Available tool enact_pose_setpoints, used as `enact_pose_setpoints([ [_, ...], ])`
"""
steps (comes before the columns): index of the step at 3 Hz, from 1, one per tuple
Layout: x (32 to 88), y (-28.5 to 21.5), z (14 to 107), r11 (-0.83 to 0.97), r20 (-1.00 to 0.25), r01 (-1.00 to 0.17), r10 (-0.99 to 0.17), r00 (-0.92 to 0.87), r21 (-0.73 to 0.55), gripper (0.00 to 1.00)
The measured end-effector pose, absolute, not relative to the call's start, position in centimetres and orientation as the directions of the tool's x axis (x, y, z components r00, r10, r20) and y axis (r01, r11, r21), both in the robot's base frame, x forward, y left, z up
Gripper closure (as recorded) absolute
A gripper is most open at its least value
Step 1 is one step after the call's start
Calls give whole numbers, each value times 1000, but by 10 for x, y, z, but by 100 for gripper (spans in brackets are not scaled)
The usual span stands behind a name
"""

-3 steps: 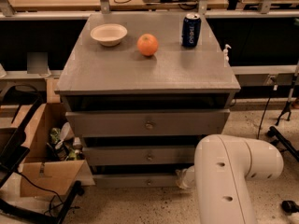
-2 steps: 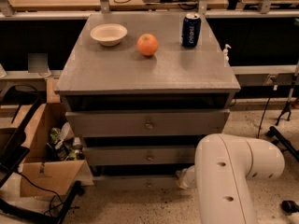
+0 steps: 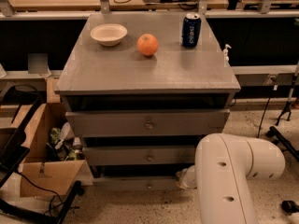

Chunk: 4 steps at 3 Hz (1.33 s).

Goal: Open bottom drawer

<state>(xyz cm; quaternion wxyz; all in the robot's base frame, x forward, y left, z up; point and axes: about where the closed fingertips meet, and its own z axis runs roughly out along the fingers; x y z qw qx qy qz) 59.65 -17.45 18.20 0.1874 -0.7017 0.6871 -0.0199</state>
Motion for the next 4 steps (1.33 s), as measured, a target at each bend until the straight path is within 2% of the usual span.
enact_pose_setpoints([
  [4,578,-169,191,19,-257,-958,-965,57,-287,100],
])
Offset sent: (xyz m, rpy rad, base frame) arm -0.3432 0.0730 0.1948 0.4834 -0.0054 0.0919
